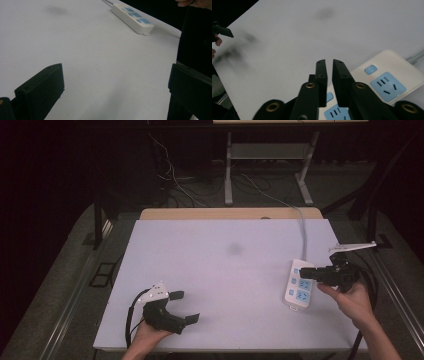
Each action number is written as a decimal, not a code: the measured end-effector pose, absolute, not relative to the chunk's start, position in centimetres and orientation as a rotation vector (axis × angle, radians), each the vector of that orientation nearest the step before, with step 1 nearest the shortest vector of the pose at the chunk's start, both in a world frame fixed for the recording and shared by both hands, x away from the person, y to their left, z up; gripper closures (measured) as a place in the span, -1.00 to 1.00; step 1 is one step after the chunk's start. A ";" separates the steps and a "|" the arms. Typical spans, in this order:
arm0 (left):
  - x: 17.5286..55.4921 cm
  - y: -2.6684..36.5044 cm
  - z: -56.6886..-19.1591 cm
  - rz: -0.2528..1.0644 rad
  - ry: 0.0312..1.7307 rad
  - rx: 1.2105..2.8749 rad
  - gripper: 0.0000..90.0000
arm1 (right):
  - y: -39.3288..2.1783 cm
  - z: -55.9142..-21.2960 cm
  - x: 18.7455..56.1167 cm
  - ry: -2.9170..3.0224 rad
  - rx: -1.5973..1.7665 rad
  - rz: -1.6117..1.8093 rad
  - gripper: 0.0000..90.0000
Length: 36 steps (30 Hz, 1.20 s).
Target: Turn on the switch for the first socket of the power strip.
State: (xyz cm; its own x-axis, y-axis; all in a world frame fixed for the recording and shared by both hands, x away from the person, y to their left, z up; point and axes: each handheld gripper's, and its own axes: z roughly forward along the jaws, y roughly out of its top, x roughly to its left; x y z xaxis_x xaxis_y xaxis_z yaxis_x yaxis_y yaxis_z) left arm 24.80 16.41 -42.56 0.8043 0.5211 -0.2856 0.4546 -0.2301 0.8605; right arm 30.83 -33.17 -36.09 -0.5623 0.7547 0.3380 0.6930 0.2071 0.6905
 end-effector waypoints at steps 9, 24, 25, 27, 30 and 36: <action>24.8 16.4 -42.6 0.075 0.741 1.868 -1.00 | -31.9 -36.4 28.7 2.313 1.367 1.390 -0.79; 24.8 16.4 -42.5 0.076 0.739 1.867 -1.00 | -30.7 -39.6 26.3 2.307 1.335 1.464 -1.00; 24.8 16.4 -42.5 0.075 0.740 1.867 -1.00 | -30.6 -39.9 26.2 2.311 1.335 1.469 -1.00; 24.8 16.4 -42.5 0.075 0.740 1.868 -1.00 | -30.5 -40.4 25.9 2.317 1.327 1.469 -1.00; 24.8 16.4 -42.5 0.075 0.739 1.868 -1.00 | -30.4 -41.0 25.6 2.320 1.319 1.479 -1.00; 24.8 16.4 -42.6 0.076 0.739 1.872 -1.00 | -30.0 -42.0 25.0 2.339 1.297 1.481 -1.00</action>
State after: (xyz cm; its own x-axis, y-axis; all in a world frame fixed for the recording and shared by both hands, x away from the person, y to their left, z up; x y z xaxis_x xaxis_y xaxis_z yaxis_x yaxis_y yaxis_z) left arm 24.79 16.41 -42.55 0.8057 0.5211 -0.2815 0.4530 -0.2361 0.8596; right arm 24.96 -30.02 -41.96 -0.6371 0.6888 0.3461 0.6075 0.1722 0.7755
